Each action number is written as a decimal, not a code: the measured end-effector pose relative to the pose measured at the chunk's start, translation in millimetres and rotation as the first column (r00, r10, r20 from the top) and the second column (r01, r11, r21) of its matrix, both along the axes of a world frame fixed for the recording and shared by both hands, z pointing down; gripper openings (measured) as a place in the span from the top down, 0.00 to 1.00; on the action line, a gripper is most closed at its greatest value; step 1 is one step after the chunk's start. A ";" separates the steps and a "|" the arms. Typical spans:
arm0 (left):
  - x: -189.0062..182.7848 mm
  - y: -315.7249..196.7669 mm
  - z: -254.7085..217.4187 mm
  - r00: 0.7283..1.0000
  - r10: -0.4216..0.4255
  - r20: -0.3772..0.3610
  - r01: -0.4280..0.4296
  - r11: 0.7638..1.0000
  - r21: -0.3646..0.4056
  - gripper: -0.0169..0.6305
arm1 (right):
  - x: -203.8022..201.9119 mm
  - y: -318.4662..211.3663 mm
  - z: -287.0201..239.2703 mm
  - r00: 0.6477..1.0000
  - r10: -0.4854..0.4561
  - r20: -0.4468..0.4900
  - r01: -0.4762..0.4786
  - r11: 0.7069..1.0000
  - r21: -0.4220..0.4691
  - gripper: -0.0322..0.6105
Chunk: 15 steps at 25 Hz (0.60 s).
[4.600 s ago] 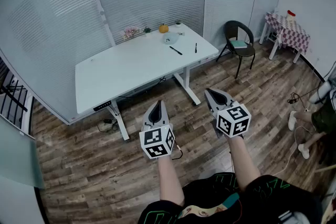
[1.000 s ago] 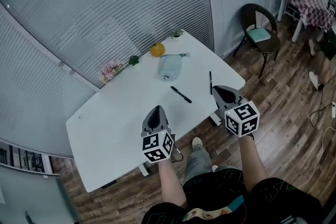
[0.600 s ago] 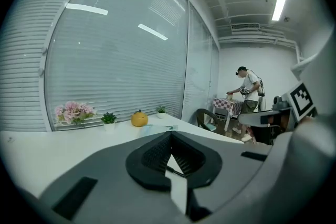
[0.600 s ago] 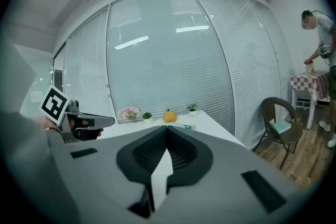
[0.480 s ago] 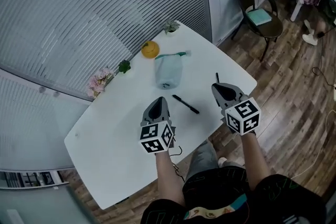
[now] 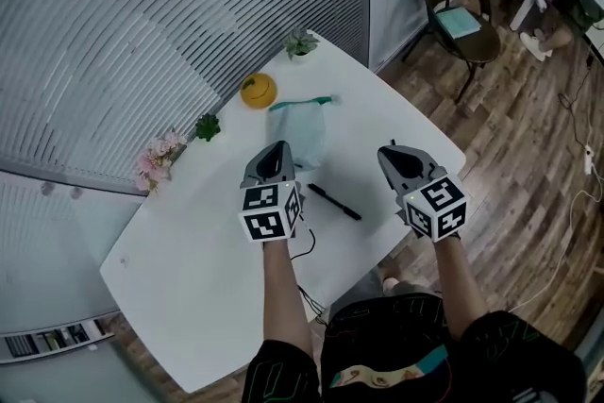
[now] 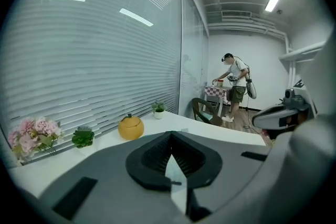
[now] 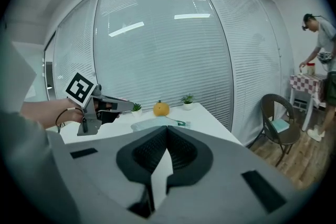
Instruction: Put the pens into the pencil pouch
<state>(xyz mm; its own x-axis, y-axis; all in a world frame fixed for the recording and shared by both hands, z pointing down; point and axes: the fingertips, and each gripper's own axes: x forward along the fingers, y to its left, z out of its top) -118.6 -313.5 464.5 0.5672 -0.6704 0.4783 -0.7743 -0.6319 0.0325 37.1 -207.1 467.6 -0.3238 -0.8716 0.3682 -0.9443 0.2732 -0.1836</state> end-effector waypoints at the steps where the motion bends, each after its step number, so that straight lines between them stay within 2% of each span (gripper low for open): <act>1: 2.0 -6.4 4.4 1.000 0.005 0.007 -0.005 1.000 -0.011 0.98 | 1.3 -1.9 1.7 1.000 0.002 -0.005 -0.002 1.000 -0.007 0.95; 9: 8.7 -54.3 36.0 0.999 0.017 0.051 -0.012 0.995 -0.094 0.93 | 6.2 -26.7 11.6 1.000 0.017 -0.026 -0.018 0.999 -0.045 0.95; 15: 16.2 -81.5 66.3 0.997 0.037 0.063 -0.029 0.991 -0.131 0.84 | -3.6 -49.0 27.2 0.999 -0.011 -0.037 0.008 0.996 -0.088 0.95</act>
